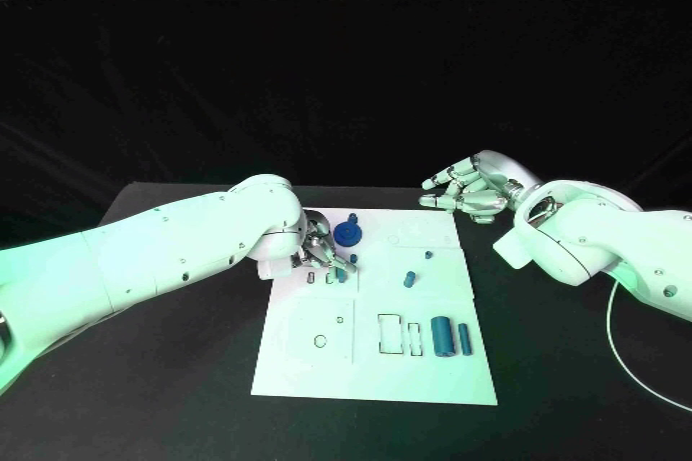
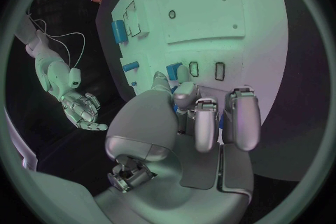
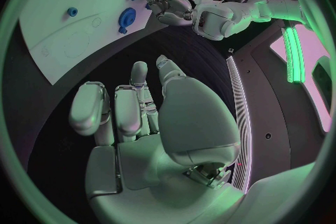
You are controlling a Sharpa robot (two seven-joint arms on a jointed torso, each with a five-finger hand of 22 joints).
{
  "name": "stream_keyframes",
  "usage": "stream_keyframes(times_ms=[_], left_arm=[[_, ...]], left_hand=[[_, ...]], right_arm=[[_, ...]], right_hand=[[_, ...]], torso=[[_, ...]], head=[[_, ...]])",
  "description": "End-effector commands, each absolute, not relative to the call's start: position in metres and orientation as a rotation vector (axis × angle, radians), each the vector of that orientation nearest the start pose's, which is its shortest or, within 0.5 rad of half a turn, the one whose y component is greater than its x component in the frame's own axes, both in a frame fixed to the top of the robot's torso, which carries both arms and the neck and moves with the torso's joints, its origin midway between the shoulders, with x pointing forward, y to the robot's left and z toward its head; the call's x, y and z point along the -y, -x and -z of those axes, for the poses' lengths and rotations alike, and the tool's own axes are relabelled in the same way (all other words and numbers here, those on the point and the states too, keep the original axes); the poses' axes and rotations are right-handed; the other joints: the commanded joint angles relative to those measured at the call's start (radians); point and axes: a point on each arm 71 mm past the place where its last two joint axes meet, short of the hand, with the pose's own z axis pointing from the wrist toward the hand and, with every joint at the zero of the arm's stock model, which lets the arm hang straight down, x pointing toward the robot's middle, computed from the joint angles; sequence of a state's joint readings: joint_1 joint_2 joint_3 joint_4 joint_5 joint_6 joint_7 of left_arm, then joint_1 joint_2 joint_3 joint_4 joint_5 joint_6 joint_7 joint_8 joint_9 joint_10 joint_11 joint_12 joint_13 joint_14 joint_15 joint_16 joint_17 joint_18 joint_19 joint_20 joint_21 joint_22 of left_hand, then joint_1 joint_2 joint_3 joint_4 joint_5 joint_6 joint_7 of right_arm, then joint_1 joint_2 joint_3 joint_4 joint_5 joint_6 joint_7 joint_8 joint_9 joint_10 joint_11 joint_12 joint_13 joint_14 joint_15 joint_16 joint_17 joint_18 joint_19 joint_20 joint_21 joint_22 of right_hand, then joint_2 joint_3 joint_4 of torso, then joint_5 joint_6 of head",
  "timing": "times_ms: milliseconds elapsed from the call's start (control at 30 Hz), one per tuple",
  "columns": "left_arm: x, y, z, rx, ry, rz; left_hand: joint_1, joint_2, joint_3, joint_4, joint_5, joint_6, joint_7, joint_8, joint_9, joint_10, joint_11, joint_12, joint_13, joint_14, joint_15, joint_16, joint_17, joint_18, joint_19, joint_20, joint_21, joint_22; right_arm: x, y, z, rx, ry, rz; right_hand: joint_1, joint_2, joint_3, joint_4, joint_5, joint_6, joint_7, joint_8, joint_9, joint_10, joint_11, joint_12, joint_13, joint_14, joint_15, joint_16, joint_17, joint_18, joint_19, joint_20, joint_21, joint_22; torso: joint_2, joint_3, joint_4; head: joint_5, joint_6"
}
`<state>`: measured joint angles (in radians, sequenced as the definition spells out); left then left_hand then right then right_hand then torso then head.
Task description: Assemble the parts on the task board
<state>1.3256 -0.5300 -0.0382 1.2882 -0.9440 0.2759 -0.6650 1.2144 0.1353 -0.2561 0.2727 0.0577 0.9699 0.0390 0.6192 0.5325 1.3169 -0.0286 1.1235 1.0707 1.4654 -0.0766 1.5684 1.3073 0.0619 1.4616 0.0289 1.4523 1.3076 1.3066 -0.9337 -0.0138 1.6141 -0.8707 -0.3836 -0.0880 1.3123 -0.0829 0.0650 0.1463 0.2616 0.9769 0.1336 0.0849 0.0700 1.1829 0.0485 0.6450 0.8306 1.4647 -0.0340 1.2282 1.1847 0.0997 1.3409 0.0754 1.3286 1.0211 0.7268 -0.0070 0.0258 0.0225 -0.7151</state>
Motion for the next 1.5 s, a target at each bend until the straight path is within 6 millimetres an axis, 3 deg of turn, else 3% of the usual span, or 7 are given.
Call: stream_keyframes(times_ms=[33, 567, 1033, 1133, 1333, 1467, 1500], left_arm=[[-0.1234, -0.5232, 0.1859, -2.454, 0.134, 0.385], [-0.1219, -0.5242, 0.1866, -2.453, 0.14, 0.386], [-0.1249, -0.5237, 0.1882, -2.481, 0.104, 0.361], [-0.1258, -0.5234, 0.1884, -2.484, 0.099, 0.357], [-0.1273, -0.5228, 0.1884, -2.482, 0.098, 0.357], [-0.1287, -0.522, 0.1876, -2.466, 0.12, 0.371], [-0.1293, -0.5218, 0.1874, -2.461, 0.128, 0.375]], left_hand=[[0.01, 0.001, 0.004, -0.004, 0.006, -0.006, 0.0, 0.007, 0.002, 0.0, 0.0, 0.003, -0.001, 0.105, -0.009, 0.002, 0.263, -0.016, 0.012, -0.003, 0.003, 0.053], [0.083, 0.039, 0.071, -0.037, 0.008, -0.021, -0.003, 0.011, 0.026, -0.002, -0.002, 0.003, 0.001, 0.105, -0.011, 0.002, 0.263, -0.016, 0.011, -0.004, 0.003, 0.057], [0.205, 0.014, 0.17, -0.131, 0.014, -0.039, -0.012, -0.005, 0.036, -0.011, -0.011, -0.01, -0.005, 0.105, -0.018, 0.002, 0.263, -0.016, 0.009, -0.011, 0.002, 0.058], [0.246, 0.006, 0.216, -0.162, 0.066, -0.049, -0.011, -0.02, 0.031, -0.019, -0.012, -0.021, -0.012, 0.105, -0.02, 0.002, 0.263, -0.015, 0.007, -0.013, 0.0, 0.056], [0.241, -0.05, 0.378, -0.182, 0.098, -0.051, 0.003, -0.046, 0.026, -0.024, -0.004, -0.047, -0.031, 0.105, -0.01, 0.002, 0.263, -0.014, 0.001, -0.006, -0.007, 0.049], [0.162, -0.142, 0.6, -0.184, 0.1, -0.043, 0.007, -0.048, 0.042, -0.015, 0.0, -0.049, -0.032, 0.105, -0.005, 0.002, 0.263, -0.013, 0.002, -0.005, -0.008, 0.053], [0.099, -0.192, 0.718, -0.182, 0.097, -0.039, 0.02, -0.041, 0.056, -0.01, 0.002, -0.048, -0.031, 0.105, -0.01, 0.002, 0.263, -0.013, 0.003, -0.001, -0.008, 0.055]], right_arm=[[0.2264, -0.4903, 0.1222, -1.644, -0.391, -0.913], [0.2258, -0.4902, 0.1228, -1.652, -0.386, -0.916], [0.2249, -0.4898, 0.1238, -1.663, -0.384, -0.919], [0.2248, -0.4899, 0.1241, -1.665, -0.385, -0.919], [0.2244, -0.4901, 0.1245, -1.666, -0.386, -0.921], [0.2241, -0.4903, 0.1248, -1.668, -0.387, -0.921], [0.224, -0.4903, 0.1249, -1.668, -0.387, -0.921]], right_hand=[[-0.001, 0.008, -0.008, 0.0, 0.006, 0.006, 0.001, 0.006, 0.001, 0.005, -0.003, -0.003, -0.001, 0.03, 0.002, -0.002, -0.001, 0.007, -0.007, -0.003, -0.006, -0.001], [-0.001, 0.008, -0.008, 0.0, 0.006, 0.006, 0.001, 0.006, 0.001, 0.005, -0.003, -0.003, -0.001, 0.03, 0.002, -0.002, -0.001, 0.007, -0.007, -0.003, -0.006, -0.001], [-0.002, 0.009, -0.009, 0.002, 0.009, 0.006, 0.001, 0.006, 0.001, 0.006, -0.003, -0.001, 0.0, 0.03, 0.002, -0.003, -0.002, 0.007, -0.008, -0.003, -0.007, -0.001], [-0.002, 0.009, -0.009, 0.002, 0.009, 0.006, 0.001, 0.006, 0.001, 0.006, -0.003, -0.001, 0.0, 0.03, 0.002, -0.003, -0.002, 0.007, -0.008, -0.003, -0.007, -0.001], [-0.002, 0.011, -0.009, 0.002, 0.012, 0.007, 0.001, 0.006, 0.001, 0.007, -0.003, 0.001, 0.001, 0.03, 0.002, -0.002, 0.0, 0.007, -0.007, -0.003, -0.007, -0.001], [-0.002, 0.011, -0.009, 0.002, 0.012, 0.007, 0.001, 0.006, 0.001, 0.007, -0.003, 0.001, 0.001, 0.03, 0.002, -0.002, 0.0, 0.007, -0.007, -0.003, -0.007, -0.001], [-0.002, 0.011, -0.009, 0.002, 0.012, 0.007, 0.001, 0.006, 0.001, 0.007, -0.003, 0.001, 0.001, 0.03, 0.002, -0.002, 0.0, 0.007, -0.007, -0.003, -0.007, -0.001]], torso=[[0.0, 0.0002, 0.0002], [0.0, 0.0005, 0.0001], [0.001, 0.0, 0.0006], [0.001, 0.0001, 0.0006], [0.0, 0.0004, 0.0015], [0.001, 0.0004, 0.001], [0.001, 0.0004, 0.0008]], head=[[-0.002, -0.001], [-0.001, -0.002], [-0.003, -0.006], [-0.003, -0.007], [-0.003, -0.008], [-0.001, -0.007], [-0.001, -0.007]])
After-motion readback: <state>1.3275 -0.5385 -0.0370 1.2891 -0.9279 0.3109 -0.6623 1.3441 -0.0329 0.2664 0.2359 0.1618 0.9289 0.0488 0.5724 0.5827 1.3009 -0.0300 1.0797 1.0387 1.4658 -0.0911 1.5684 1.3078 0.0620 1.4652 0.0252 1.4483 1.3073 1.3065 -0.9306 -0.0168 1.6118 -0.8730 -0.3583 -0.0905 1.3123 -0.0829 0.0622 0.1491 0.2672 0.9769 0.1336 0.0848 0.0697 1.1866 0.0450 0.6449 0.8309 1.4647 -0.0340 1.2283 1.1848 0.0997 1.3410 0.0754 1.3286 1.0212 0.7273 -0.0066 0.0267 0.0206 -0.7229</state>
